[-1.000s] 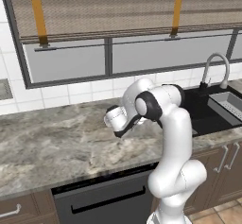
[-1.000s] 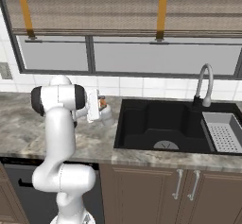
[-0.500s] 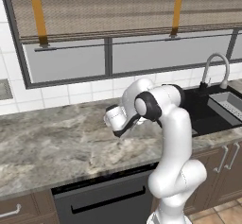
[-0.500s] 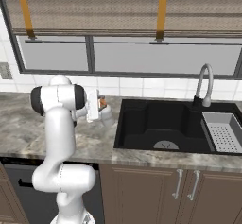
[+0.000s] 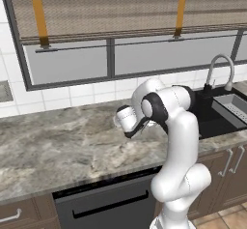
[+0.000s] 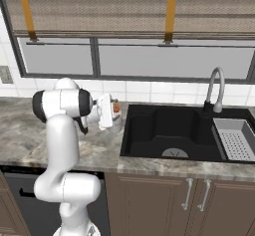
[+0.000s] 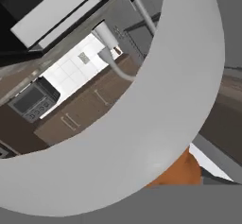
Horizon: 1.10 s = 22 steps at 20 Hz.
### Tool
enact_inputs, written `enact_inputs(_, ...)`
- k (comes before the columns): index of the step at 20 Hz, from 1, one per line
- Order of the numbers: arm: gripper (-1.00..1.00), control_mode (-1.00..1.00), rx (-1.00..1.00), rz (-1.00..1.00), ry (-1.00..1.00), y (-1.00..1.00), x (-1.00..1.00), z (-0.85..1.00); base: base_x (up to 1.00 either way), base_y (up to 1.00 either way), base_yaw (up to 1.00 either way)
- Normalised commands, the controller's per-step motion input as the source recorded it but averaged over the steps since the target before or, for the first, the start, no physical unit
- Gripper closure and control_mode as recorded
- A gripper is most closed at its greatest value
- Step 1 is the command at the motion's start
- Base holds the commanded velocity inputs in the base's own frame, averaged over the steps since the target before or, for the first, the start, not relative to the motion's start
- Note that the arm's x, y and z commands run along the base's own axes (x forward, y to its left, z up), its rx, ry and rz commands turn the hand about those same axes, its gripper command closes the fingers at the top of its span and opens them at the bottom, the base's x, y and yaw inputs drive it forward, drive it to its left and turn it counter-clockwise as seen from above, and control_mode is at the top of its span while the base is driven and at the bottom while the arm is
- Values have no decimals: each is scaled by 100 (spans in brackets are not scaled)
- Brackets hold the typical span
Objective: Restock the sink supplies by placing the sponge and soap dispenser on the counter and next to the sink. Make sure the soap dispenser is upright.
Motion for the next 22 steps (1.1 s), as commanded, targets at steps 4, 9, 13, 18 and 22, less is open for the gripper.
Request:
enact_inputs(4,-100,-100,1,0,-6,-7,-23,9,0,0,0)
enact_inputs(9,-100,-100,0,0,0,30,-46,24,0,0,0)
enact_inputs(13,-100,-100,0,0,0,46,-39,27,0,0,0)
enact_inputs(18,-100,-100,0,0,-2,53,-59,14,0,0,0)
enact_inputs(22,-100,-100,13,1,-20,19,-100,-3,0,0,0)
